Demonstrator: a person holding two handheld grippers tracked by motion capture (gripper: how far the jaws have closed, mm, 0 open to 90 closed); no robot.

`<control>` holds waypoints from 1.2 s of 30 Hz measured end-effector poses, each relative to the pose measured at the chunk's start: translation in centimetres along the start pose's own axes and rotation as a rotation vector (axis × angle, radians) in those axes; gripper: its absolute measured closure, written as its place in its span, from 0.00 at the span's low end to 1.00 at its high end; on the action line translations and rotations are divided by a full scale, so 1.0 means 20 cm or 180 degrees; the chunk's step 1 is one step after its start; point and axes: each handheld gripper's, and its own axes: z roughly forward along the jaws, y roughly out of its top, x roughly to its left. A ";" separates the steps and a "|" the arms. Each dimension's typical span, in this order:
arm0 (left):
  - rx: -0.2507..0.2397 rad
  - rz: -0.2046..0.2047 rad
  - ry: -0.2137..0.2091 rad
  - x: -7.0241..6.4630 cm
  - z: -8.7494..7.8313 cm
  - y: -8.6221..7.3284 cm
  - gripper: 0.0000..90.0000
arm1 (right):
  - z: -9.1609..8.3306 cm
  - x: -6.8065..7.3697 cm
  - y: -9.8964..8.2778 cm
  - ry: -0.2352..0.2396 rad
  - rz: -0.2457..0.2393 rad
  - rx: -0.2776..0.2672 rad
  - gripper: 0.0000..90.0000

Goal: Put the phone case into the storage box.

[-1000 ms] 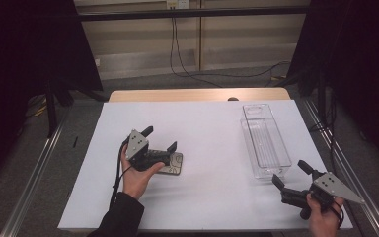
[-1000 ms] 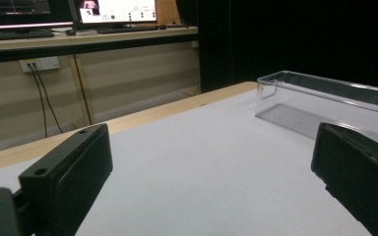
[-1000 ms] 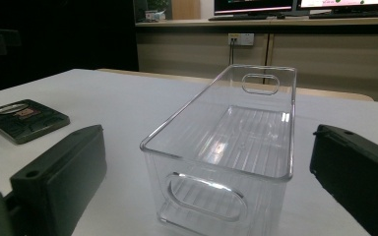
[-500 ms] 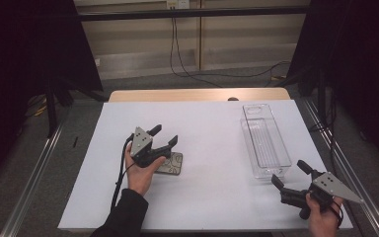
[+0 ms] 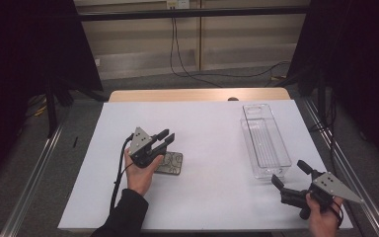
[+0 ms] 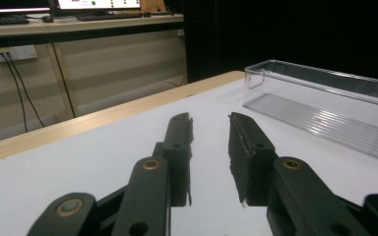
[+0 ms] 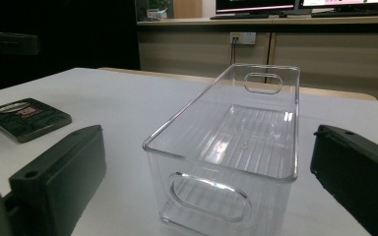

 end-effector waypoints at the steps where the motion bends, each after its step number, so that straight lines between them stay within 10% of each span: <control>1: 0.0043 -0.0031 -0.0013 0.00 0.00 0.00 0.82 | 0.00 0.00 0.00 -0.0003 0.0003 0.0000 0.00; 9: 0.0290 -0.0180 -0.0056 0.01 0.00 -0.01 1.00 | 0.00 0.00 0.00 0.0001 0.0002 0.0002 0.00; 21: 0.0702 -0.0369 -0.0264 0.03 0.01 0.05 1.00 | 0.00 0.00 0.00 -0.0022 0.0014 0.0006 0.00; 26: 0.1247 -0.0331 -0.0286 0.05 0.11 0.05 0.99 | 0.00 0.00 0.00 -0.0016 0.0016 0.0005 0.00; 36: 0.1663 -0.0474 -0.0245 0.09 0.21 0.05 1.00 | 0.00 0.00 0.00 -0.0009 0.0021 0.0005 0.00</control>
